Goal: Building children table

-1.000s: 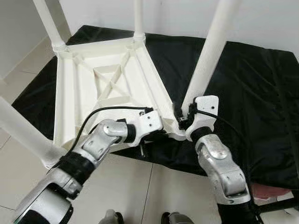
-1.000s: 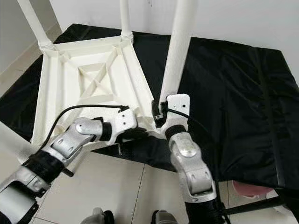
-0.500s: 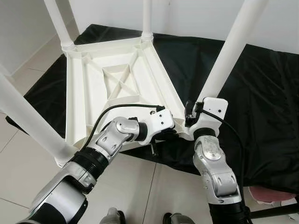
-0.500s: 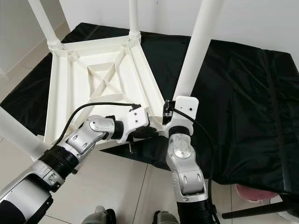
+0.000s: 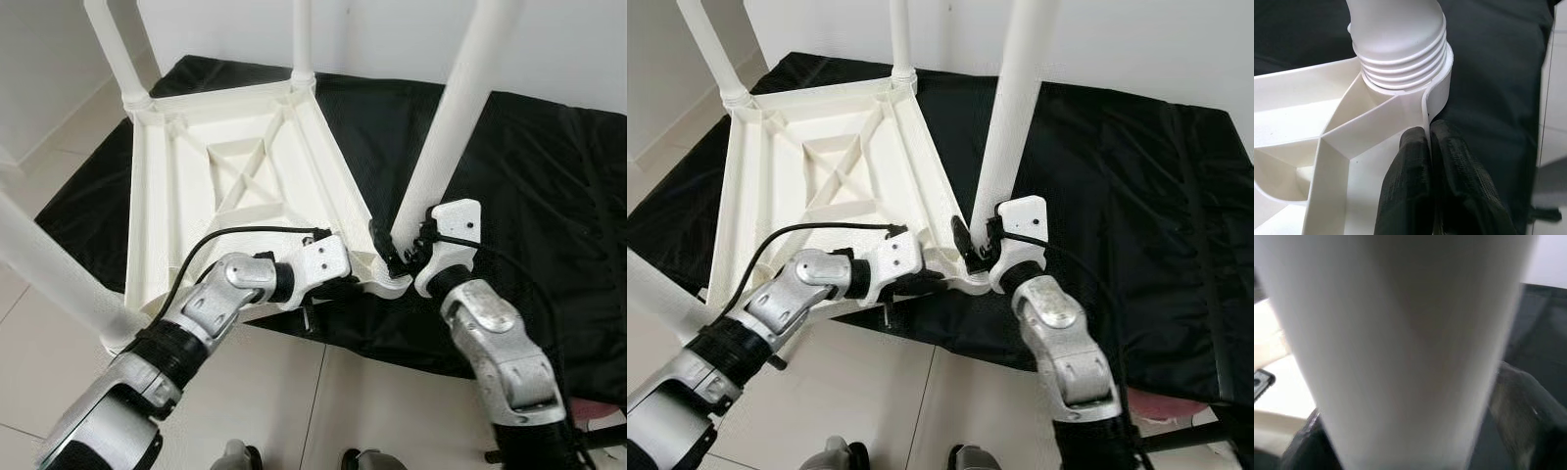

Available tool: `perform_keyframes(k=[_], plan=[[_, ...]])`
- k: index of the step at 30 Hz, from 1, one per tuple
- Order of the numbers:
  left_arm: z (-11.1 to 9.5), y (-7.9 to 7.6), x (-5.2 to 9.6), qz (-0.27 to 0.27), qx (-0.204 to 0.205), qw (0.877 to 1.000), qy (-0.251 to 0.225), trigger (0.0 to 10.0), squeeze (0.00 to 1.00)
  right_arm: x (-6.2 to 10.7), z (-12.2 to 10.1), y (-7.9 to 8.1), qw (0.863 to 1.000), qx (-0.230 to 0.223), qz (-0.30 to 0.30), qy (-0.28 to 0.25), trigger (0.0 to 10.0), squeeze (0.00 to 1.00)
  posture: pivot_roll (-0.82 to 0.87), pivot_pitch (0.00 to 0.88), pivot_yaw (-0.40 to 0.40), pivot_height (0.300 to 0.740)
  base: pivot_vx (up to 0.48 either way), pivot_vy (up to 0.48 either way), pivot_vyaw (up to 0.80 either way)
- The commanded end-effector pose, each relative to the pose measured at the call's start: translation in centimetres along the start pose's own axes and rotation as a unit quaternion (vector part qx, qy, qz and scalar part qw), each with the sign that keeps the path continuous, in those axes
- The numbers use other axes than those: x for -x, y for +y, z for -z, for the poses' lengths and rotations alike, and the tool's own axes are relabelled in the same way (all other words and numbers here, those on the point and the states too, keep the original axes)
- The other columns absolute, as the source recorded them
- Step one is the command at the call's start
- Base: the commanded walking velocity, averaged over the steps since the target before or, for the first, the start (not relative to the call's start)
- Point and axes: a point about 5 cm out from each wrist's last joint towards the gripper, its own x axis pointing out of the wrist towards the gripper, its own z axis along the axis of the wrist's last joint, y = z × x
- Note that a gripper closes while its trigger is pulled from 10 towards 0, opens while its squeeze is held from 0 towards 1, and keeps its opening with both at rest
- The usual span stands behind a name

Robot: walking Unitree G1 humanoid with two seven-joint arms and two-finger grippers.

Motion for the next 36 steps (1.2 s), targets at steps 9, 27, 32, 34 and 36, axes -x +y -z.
perform_keyframes(k=[9,27,32,34,36], plan=[[0.0,-3.2,1.5,0.150,-0.030,0.988,-0.009,0.0,0.00,2.1,1.0,2.1,0.984,0.000,-0.173,0.042,10.0,0.00,-0.05,0.149,0.043,0.740,0.000,0.000,0.00],[0.0,-3.4,2.0,0.135,-0.024,0.991,-0.009,0.0,0.00,1.0,2.7,0.7,0.994,-0.017,-0.082,0.064,0.0,0.00,-0.05,0.151,0.042,0.740,0.000,0.000,0.00],[-0.8,-2.5,1.1,0.115,-0.022,0.993,-0.025,0.0,0.00,0.1,4.4,-0.4,0.992,-0.017,0.069,0.104,0.0,0.00,-0.05,0.152,0.040,0.740,0.000,0.000,0.00],[-1.0,-2.1,0.7,0.109,-0.021,0.993,-0.030,0.0,0.00,-0.2,5.0,-0.7,0.985,-0.020,0.123,0.118,0.0,0.00,-0.05,0.151,0.039,0.740,0.000,0.000,0.00],[-1.6,-1.5,-0.1,0.098,-0.022,0.994,-0.039,0.0,0.00,-0.3,5.5,-0.9,0.970,-0.027,0.202,0.132,0.0,0.00,-0.05,0.153,0.039,0.740,0.000,0.000,0.00]])
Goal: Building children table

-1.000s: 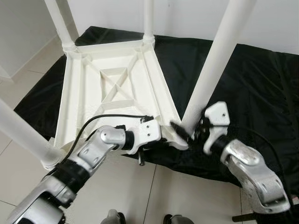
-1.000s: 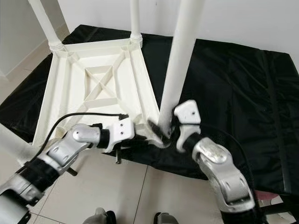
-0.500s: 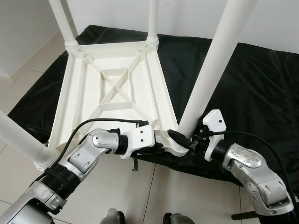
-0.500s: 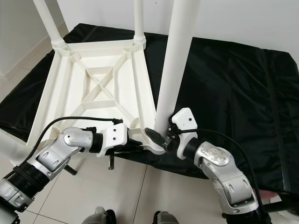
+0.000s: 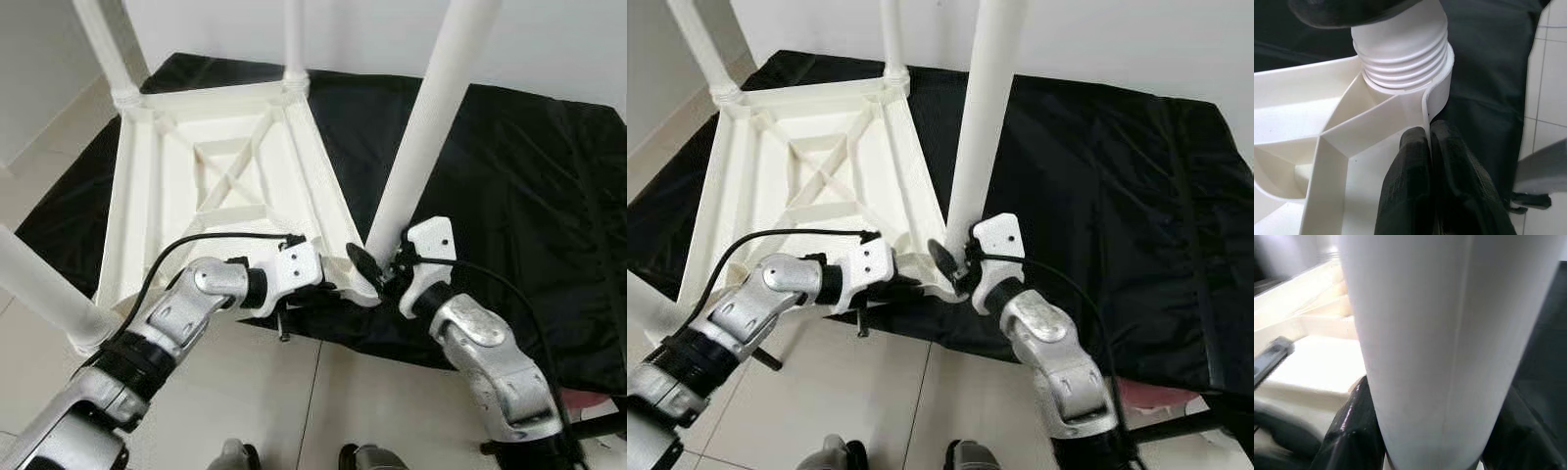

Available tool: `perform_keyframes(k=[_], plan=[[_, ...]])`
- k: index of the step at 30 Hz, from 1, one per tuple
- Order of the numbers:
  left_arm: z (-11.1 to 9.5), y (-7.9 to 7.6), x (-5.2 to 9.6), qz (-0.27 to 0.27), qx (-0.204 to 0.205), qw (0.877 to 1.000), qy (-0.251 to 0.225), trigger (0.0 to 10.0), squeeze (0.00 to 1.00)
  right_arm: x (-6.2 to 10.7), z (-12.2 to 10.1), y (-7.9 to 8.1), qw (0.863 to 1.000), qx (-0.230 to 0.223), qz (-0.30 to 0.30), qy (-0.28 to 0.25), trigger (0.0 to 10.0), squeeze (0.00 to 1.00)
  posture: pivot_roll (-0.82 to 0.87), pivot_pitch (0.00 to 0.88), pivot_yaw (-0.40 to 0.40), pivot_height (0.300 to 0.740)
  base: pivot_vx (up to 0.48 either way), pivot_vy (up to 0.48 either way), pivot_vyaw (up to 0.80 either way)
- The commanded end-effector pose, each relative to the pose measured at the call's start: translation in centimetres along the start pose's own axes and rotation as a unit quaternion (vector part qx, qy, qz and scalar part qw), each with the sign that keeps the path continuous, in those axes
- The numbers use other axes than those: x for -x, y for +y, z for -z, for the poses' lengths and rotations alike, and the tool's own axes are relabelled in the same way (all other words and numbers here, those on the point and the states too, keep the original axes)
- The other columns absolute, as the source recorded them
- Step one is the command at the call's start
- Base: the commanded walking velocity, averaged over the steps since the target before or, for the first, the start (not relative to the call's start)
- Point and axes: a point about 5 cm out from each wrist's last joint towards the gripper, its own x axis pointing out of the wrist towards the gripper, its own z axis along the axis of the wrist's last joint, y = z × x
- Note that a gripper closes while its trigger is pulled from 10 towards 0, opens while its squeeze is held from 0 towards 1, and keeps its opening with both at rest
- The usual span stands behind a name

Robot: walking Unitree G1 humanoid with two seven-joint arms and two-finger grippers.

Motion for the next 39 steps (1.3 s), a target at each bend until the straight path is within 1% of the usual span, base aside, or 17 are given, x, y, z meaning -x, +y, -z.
perform_keyframes(k=[1,2,4,6,11,12,13,16,17,21,22,23,24,27,30,35,39], plan=[[-2.7,-1.4,-2.2,0.088,-0.041,0.994,-0.058,0.0,0.00,0.3,3.2,-3.9,0.974,0.026,0.205,0.094,0.0,0.00,-0.05,0.153,0.039,0.740,0.000,0.000,0.00],[-2.7,-1.4,-2.2,0.088,-0.041,0.994,-0.058,0.0,0.00,0.3,3.2,-3.9,0.974,0.026,0.205,0.094,0.0,0.00,-0.05,0.153,0.039,0.740,0.000,0.000,0.00],[-3.7,-0.8,-3.4,0.082,-0.042,0.993,-0.070,0.0,0.00,0.8,3.1,-4.0,0.951,0.028,0.296,0.087,0.0,0.00,-0.05,0.153,0.039,0.740,0.000,0.000,0.00],[-3.9,-0.6,-3.8,0.080,-0.042,0.993,-0.072,0.0,0.00,0.9,3.0,-4.1,0.944,0.026,0.320,0.081,0.0,0.00,-0.05,0.154,0.046,0.740,0.000,0.000,0.00],[-4.3,-0.5,-4.4,0.081,-0.042,0.993,-0.075,0.0,0.00,0.7,2.6,-3.6,0.945,0.015,0.320,0.066,0.0,0.00,-0.06,0.153,0.051,0.740,0.000,0.000,0.00],[-4.2,-0.6,-4.4,0.083,-0.042,0.993,-0.075,0.0,0.00,0.5,2.6,-3.3,0.950,0.008,0.305,0.062,1.1,0.00,-0.06,0.153,0.051,0.740,0.000,0.000,0.00],[-4.1,-0.6,-4.4,0.085,-0.041,0.993,-0.074,0.0,0.00,0.4,2.4,-3.0,0.953,0.007,0.298,0.057,10.0,0.00,-0.06,0.152,0.052,0.740,0.000,0.000,0.00],[-4.0,-0.6,-4.4,0.086,-0.041,0.993,-0.073,0.0,0.00,0.3,2.4,-2.8,0.954,0.008,0.295,0.053,10.0,0.00,-0.06,0.151,0.051,0.740,0.000,0.000,0.00],[-3.8,-0.6,-4.3,0.088,-0.039,0.993,-0.071,0.0,0.00,0.1,2.0,-2.4,0.962,0.001,0.271,0.039,10.0,1.00,-0.06,0.149,0.051,0.740,0.000,0.000,0.00],[-3.3,-0.6,-4.2,0.088,-0.037,0.993,-0.066,0.0,0.00,-0.3,1.2,-2.0,0.971,-0.007,0.239,0.010,10.0,1.00,-0.06,0.147,0.049,0.740,0.000,0.000,0.00],[-3.3,-0.6,-4.1,0.087,-0.036,0.993,-0.065,0.0,0.00,-0.5,0.8,-1.9,0.976,-0.006,0.219,0.000,10.0,0.27,-0.05,0.146,0.047,0.740,0.000,0.000,0.00],[-3.2,-0.7,-4.0,0.087,-0.036,0.993,-0.065,0.0,0.00,-0.6,0.2,-1.8,0.983,-0.008,0.183,-0.014,10.0,0.00,-0.05,0.144,0.046,0.740,0.000,0.000,0.00],[-3.2,-0.7,-4.0,0.087,-0.036,0.993,-0.065,0.0,0.00,-0.6,0.2,-1.8,0.983,-0.008,0.183,-0.014,10.0,0.00,-0.05,0.144,0.046,0.740,0.000,0.000,0.00],[-2.8,-1.1,-3.4,0.092,-0.038,0.993,-0.062,0.0,0.00,-0.5,-1.5,-1.5,0.997,0.009,0.061,-0.046,10.0,0.00,-0.06,0.140,0.045,0.740,0.000,0.000,0.00],[-2.5,-1.5,-2.8,0.101,-0.043,0.992,-0.057,0.0,0.00,0.2,-2.3,-1.2,0.998,0.024,-0.034,-0.048,10.0,0.00,-0.06,0.139,0.046,0.740,0.000,0.000,0.00],[-1.8,-2.5,-1.4,0.121,-0.052,0.990,-0.046,0.0,0.00,2.0,-2.4,-0.7,0.983,0.055,-0.176,-0.025,10.0,0.00,-0.06,0.135,0.046,0.740,0.000,0.000,0.00],[-1.4,-3.2,-0.3,0.132,-0.057,0.989,-0.038,0.0,0.00,2.7,-2.2,-0.5,0.973,0.059,-0.224,-0.010,10.0,0.00,-0.06,0.132,0.043,0.740,0.000,0.000,0.00]])
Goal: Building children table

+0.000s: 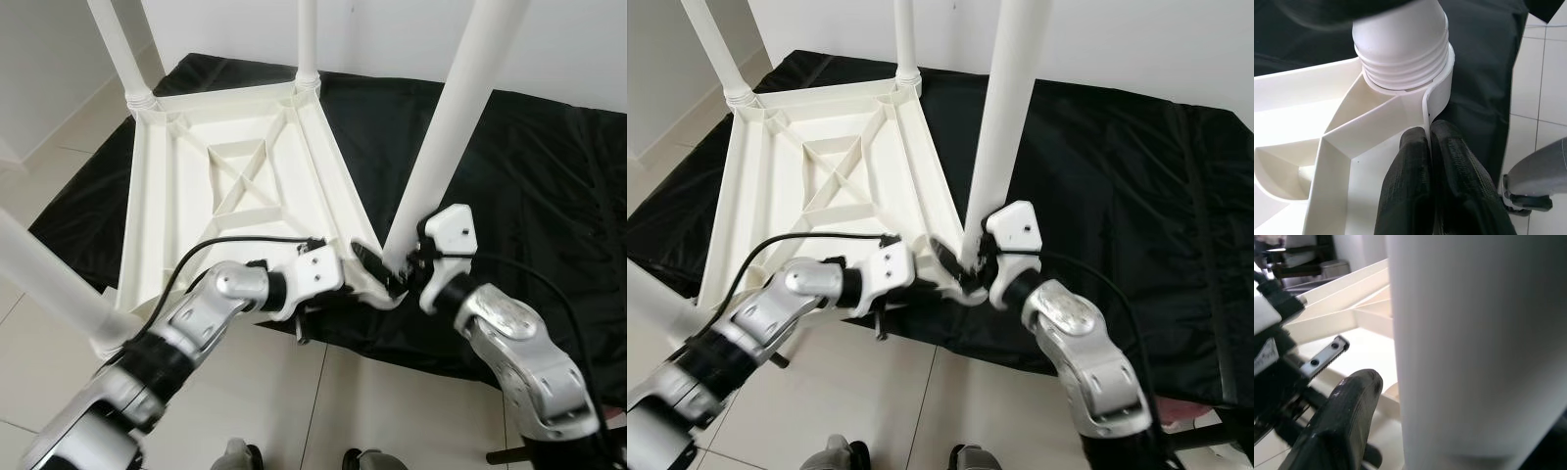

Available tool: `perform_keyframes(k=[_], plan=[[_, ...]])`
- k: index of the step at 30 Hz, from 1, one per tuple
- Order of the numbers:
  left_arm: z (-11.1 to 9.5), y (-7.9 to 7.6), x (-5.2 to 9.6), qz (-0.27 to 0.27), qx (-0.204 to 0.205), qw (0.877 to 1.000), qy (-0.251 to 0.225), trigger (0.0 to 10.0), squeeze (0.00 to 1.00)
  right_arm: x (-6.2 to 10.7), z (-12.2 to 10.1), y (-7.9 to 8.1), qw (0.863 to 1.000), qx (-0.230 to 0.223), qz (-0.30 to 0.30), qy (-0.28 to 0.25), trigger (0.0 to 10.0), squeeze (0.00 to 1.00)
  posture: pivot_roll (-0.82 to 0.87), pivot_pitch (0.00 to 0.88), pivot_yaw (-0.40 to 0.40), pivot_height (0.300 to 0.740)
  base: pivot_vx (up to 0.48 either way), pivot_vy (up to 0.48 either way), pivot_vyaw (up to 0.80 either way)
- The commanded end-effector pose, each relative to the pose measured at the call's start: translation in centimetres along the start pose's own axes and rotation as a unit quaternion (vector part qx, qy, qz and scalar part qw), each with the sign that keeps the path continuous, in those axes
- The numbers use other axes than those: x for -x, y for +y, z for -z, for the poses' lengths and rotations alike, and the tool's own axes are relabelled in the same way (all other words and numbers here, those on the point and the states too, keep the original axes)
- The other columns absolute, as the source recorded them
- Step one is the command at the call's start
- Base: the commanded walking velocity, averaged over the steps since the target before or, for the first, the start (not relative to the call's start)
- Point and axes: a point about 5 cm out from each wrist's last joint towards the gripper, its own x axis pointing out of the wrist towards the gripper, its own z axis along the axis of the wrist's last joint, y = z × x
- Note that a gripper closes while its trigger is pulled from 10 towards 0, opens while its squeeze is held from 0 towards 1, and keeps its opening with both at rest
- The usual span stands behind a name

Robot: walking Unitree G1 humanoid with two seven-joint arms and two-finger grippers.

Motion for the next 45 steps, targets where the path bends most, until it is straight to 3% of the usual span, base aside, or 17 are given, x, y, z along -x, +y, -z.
perform_keyframes(k=[1,12,14,22,25,27,28,29,31,33,34,35,37,39,41,42,45], plan=[[-0.9,-1.9,0.6,0.138,-0.034,0.990,-0.023,0.0,0.00,0.3,0.0,0.6,0.999,-0.005,-0.043,0.004,10.0,0.00,-0.06,0.132,0.042,0.740,0.000,0.000,0.00],[-0.3,-3.3,3.2,0.150,-0.032,0.988,-0.001,0.0,0.00,0.6,0.2,0.8,0.995,-0.012,-0.102,0.014,10.0,0.00,-0.04,0.132,0.029,0.740,0.000,0.000,0.00],[-0.3,-3.2,3.3,0.139,-0.027,0.990,0.000,0.0,0.00,0.2,0.3,0.6,0.995,-0.017,-0.100,0.011,0.0,0.00,-0.04,0.133,0.025,0.740,0.000,0.000,0.00],[-0.8,-2.7,2.8,0.121,-0.025,0.992,-0.010,0.0,0.00,-0.2,1.2,0.2,0.997,-0.028,-0.068,0.026,0.0,0.00,-0.04,0.136,0.025,0.740,0.000,0.000,0.00],[-1.5,-1.5,1.4,0.100,-0.022,0.994,-0.027,0.0,0.00,-1.1,3.5,-1.3,0.995,-0.032,0.058,0.076,0.0,0.00,-0.04,0.144,0.027,0.740,0.000,0.000,0.00],[-1.5,-1.5,1.4,0.100,-0.022,0.994,-0.027,0.0,0.00,-1.1,3.5,-1.3,0.995,-0.032,0.058,0.076,0.0,0.00,-0.04,0.144,0.027,0.740,0.000,0.000,0.00],[-1.8,-1.1,0.8,0.092,-0.020,0.995,-0.033,0.0,0.00,-1.3,4.1,-1.8,0.990,-0.030,0.106,0.089,0.0,0.00,-0.04,0.145,0.027,0.740,0.000,0.000,0.00],[-1.8,-1.1,0.8,0.092,-0.020,0.995,-0.033,0.0,0.00,-1.3,4.1,-1.8,0.990,-0.030,0.106,0.089,0.0,0.00,-0.04,0.145,0.027,0.740,0.000,0.000,0.00],[-2.8,0.1,-1.1,0.070,-0.016,0.996,-0.050,0.0,0.00,-1.8,4.9,-2.7,0.969,-0.029,0.221,0.109,0.0,0.00,-0.04,0.148,0.031,0.740,0.000,0.000,0.00],[-2.8,0.1,-1.1,0.070,-0.016,0.996,-0.050,0.0,0.00,-1.8,4.9,-2.7,0.969,-0.029,0.221,0.109,0.0,0.00,-0.04,0.148,0.031,0.740,0.000,0.000,0.00],[-3.1,0.5,-1.8,0.063,-0.015,0.996,-0.055,0.0,0.00,-1.9,5.1,-2.9,0.959,-0.030,0.256,0.114,0.0,0.00,-0.04,0.148,0.032,0.740,0.000,0.000,0.00],[-3.1,0.5,-1.8,0.063,-0.015,0.996,-0.055,0.0,0.00,-1.9,5.1,-2.9,0.959,-0.030,0.256,0.114,0.0,0.00,-0.04,0.148,0.032,0.740,0.000,0.000,0.00],[-3.7,1.3,-2.9,0.053,-0.011,0.997,-0.060,0.0,0.00,-1.8,5.7,-3.1,0.928,-0.048,0.348,0.126,0.0,0.00,-0.04,0.150,0.038,0.740,0.000,0.000,0.00],[-3.7,1.3,-2.9,0.053,-0.011,0.997,-0.060,0.0,0.00,-1.8,5.7,-3.1,0.928,-0.048,0.348,0.126,0.0,0.00,-0.04,0.150,0.038,0.740,0.000,0.000,0.00],[-4.0,1.9,-3.8,0.045,-0.008,0.997,-0.060,0.0,0.00,-1.5,6.0,-2.9,0.895,-0.061,0.422,0.132,0.0,0.00,-0.05,0.151,0.041,0.740,0.000,0.000,0.00],[-4.2,2.1,-4.2,0.042,-0.008,0.997,-0.061,0.0,0.00,-1.6,6.0,-2.6,0.887,-0.066,0.439,0.130,0.0,0.00,-0.05,0.151,0.042,0.740,0.000,0.000,0.00],[-4.3,2.4,-4.6,0.041,-0.006,0.997,-0.061,0.0,0.00,-1.9,5.8,-2.1,0.880,-0.070,0.454,0.124,0.0,0.00,-0.05,0.151,0.044,0.740,0.000,0.000,0.00]])
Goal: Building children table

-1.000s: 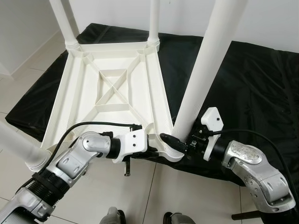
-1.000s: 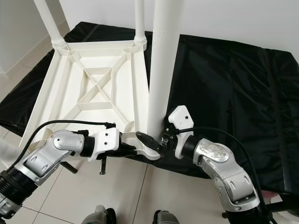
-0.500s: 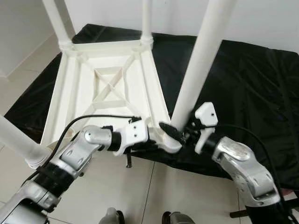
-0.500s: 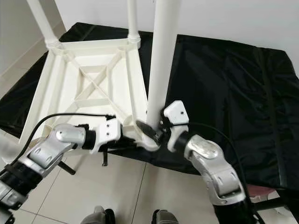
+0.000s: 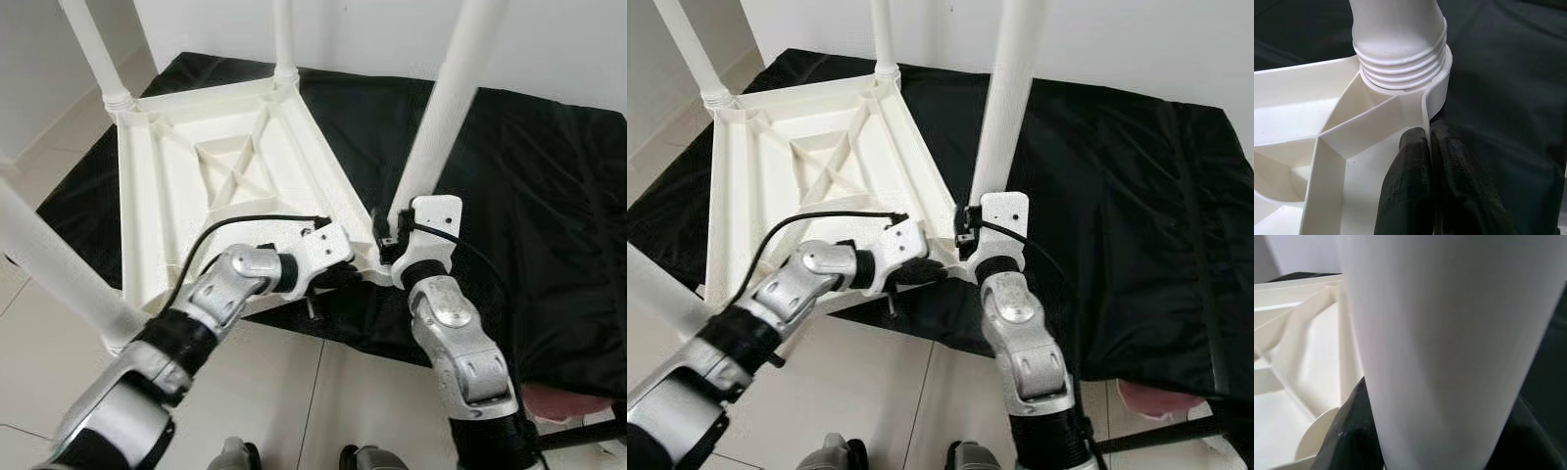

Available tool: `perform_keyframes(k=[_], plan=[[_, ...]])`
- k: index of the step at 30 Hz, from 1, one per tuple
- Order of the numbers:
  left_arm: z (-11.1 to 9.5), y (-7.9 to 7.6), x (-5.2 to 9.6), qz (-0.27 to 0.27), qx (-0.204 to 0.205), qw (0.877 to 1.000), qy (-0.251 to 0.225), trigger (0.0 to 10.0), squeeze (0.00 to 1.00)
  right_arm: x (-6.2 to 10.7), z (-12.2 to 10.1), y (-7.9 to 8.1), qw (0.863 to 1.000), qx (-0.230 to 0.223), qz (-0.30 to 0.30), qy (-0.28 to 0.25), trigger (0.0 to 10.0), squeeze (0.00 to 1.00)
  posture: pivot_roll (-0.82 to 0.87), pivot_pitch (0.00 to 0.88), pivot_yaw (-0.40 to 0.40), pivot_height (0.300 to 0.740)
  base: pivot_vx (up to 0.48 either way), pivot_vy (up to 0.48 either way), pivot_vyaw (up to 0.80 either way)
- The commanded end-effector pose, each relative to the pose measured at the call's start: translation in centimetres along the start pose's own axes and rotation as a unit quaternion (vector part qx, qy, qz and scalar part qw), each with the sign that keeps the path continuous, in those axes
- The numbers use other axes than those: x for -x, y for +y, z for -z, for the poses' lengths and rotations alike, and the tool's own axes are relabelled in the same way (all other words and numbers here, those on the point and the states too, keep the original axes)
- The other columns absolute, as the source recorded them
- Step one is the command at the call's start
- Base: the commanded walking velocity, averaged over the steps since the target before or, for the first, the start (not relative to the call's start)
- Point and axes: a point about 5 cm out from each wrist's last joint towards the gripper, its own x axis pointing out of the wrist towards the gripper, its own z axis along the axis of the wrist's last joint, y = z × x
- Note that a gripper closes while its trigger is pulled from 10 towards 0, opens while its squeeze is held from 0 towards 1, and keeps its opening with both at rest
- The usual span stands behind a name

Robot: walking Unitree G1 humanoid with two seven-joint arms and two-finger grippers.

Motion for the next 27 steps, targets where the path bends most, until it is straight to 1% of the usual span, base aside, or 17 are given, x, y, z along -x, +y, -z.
perform_keyframes(k=[1,4,5,6,7,10,11,12,13,18,19,21,22,23,25,26,27], plan=[[-3.4,-1.1,-1.4,0.066,-0.063,0.994,-0.066,0.0,0.00,-0.1,4.0,-2.0,0.992,0.028,0.072,0.097,0.0,0.00,-0.05,0.152,0.045,0.740,0.000,0.000,0.00],[-3.4,-1.1,-1.4,0.066,-0.063,0.994,-0.067,0.0,0.00,-0.2,3.8,-1.6,0.993,0.021,0.067,0.091,0.0,0.00,-0.05,0.152,0.044,0.740,0.000,0.000,0.00],[-3.3,-1.1,-1.4,0.067,-0.063,0.994,-0.067,0.0,0.00,-0.3,3.4,-1.2,0.996,0.014,0.049,0.079,10.0,0.00,-0.05,0.153,0.043,0.740,0.000,0.000,0.00],[-3.1,-1.1,-1.3,0.067,-0.062,0.994,-0.067,0.0,0.00,-0.3,3.1,-1.0,0.997,0.007,0.041,0.069,10.0,0.00,-0.05,0.153,0.043,0.740,0.000,0.000,0.00],[-3.0,-1.2,-1.2,0.067,-0.061,0.994,-0.067,0.0,0.00,-0.4,2.7,-0.8,0.998,-0.006,0.021,0.056,10.0,1.00,-0.05,0.153,0.041,0.740,0.000,0.000,0.00],[-2.7,-1.3,-0.9,0.067,-0.059,0.994,-0.067,0.0,0.00,-0.5,1.6,-0.3,0.999,-0.027,-0.022,0.025,10.0,1.00,-0.04,0.154,0.039,0.740,0.000,0.000,0.00],[-2.6,-1.4,-0.8,0.070,-0.059,0.994,-0.067,0.0,0.00,-0.5,0.9,-0.2,0.999,-0.025,-0.045,0.009,10.0,0.84,-0.04,0.155,0.039,0.740,0.000,0.000,0.00],[-2.6,-1.4,-0.8,0.070,-0.059,0.994,-0.067,0.0,0.00,-0.5,0.9,-0.2,0.999,-0.025,-0.045,0.009,10.0,0.84,-0.04,0.155,0.039,0.740,0.000,0.000,0.00],[-2.3,-1.7,-0.3,0.079,-0.062,0.993,-0.064,0.0,0.00,-0.4,-0.3,0.1,0.994,-0.021,-0.109,-0.017,10.0,0.00,-0.04,0.156,0.039,0.740,0.000,0.000,0.00],[-1.4,-3.0,1.1,0.104,-0.077,0.990,-0.051,0.0,0.00,0.5,-2.1,-0.2,0.971,0.007,-0.235,-0.050,10.0,0.00,-0.04,0.157,0.039,0.740,0.000,0.000,0.00],[-1.4,-3.0,1.1,0.104,-0.077,0.990,-0.051,0.0,0.00,0.5,-2.1,-0.2,0.971,0.007,-0.235,-0.050,10.0,0.00,-0.04,0.157,0.039,0.740,0.000,0.000,0.00],[-1.0,-3.8,1.8,0.121,-0.083,0.988,-0.044,0.0,0.00,1.2,-2.4,-0.5,0.952,0.031,-0.299,-0.051,10.0,0.00,-0.04,0.157,0.038,0.740,0.000,0.000,0.00],[-1.0,-3.8,1.8,0.121,-0.083,0.988,-0.044,0.0,0.00,1.2,-2.4,-0.5,0.952,0.031,-0.299,-0.051,10.0,0.00,-0.04,0.157,0.038,0.740,0.000,0.000,0.00],[-0.7,-4.3,2.2,0.130,-0.084,0.987,-0.041,0.0,0.00,1.7,-2.4,-0.7,0.940,0.046,-0.334,-0.045,10.0,0.00,-0.04,0.157,0.038,0.740,0.000,0.000,0.00],[-0.7,-4.3,2.2,0.130,-0.084,0.987,-0.041,0.0,0.00,1.7,-2.4,-0.7,0.940,0.046,-0.334,-0.045,10.0,0.00,-0.04,0.157,0.038,0.740,0.000,0.000,0.00],[-0.4,-4.9,2.9,0.136,-0.085,0.986,-0.036,0.0,0.00,2.5,-2.3,-0.8,0.922,0.059,-0.380,-0.034,10.0,0.00,-0.04,0.156,0.034,0.740,0.000,0.000,0.00],[-0.4,-4.9,2.9,0.136,-0.085,0.986,-0.036,0.0,0.00,2.5,-2.3,-0.8,0.922,0.059,-0.380,-0.034,10.0,0.00,-0.04,0.156,0.034,0.740,0.000,0.000,0.00]])
